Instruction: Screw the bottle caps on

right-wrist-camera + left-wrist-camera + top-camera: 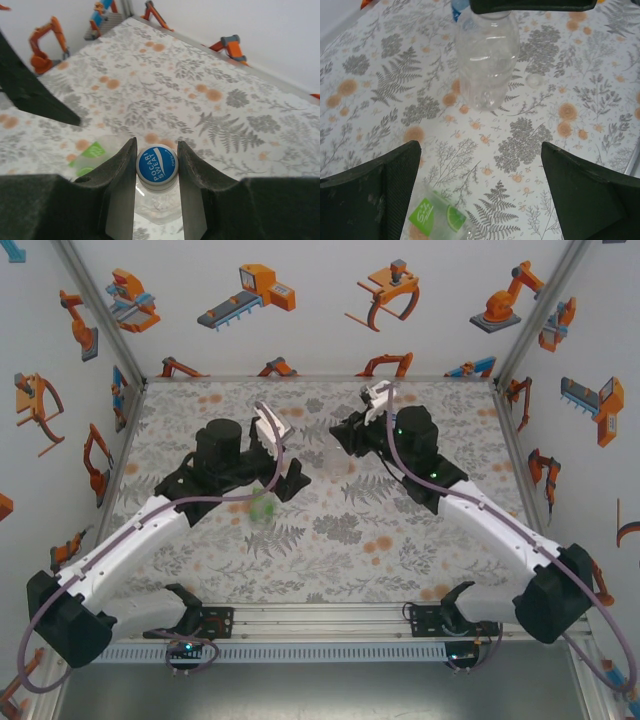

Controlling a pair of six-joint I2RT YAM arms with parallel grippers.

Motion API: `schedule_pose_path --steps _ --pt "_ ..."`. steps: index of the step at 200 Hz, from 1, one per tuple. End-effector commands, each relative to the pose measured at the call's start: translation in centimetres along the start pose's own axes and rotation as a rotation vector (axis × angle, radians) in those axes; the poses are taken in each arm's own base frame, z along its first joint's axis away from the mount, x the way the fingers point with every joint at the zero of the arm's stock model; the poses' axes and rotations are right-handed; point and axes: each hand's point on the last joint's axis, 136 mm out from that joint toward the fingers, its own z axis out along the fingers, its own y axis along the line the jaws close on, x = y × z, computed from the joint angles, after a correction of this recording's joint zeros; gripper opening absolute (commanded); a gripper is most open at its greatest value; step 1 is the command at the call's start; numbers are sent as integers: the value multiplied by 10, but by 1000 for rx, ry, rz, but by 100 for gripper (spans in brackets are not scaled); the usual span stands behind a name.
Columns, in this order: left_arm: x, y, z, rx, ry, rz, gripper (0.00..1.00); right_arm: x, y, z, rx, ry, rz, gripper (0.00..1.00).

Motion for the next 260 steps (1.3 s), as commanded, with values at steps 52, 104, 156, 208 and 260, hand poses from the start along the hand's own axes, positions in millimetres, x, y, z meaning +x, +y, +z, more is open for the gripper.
schedule_pose_path --steps 52,104,156,208,260 --pt "28 85 -24 -230 176 -299 97 3 -76 52 148 -97 -150 0" --pt "41 100 -10 -257 218 -345 97 33 -105 81 184 -67 -165 0" --pt "46 104 8 -241 282 -477 97 53 -125 85 214 -60 -160 0" --pt "44 112 19 -264 264 -585 97 75 -137 83 240 -38 -127 0" --pt "43 113 18 -272 278 -595 97 95 -146 80 254 -17 -98 9"
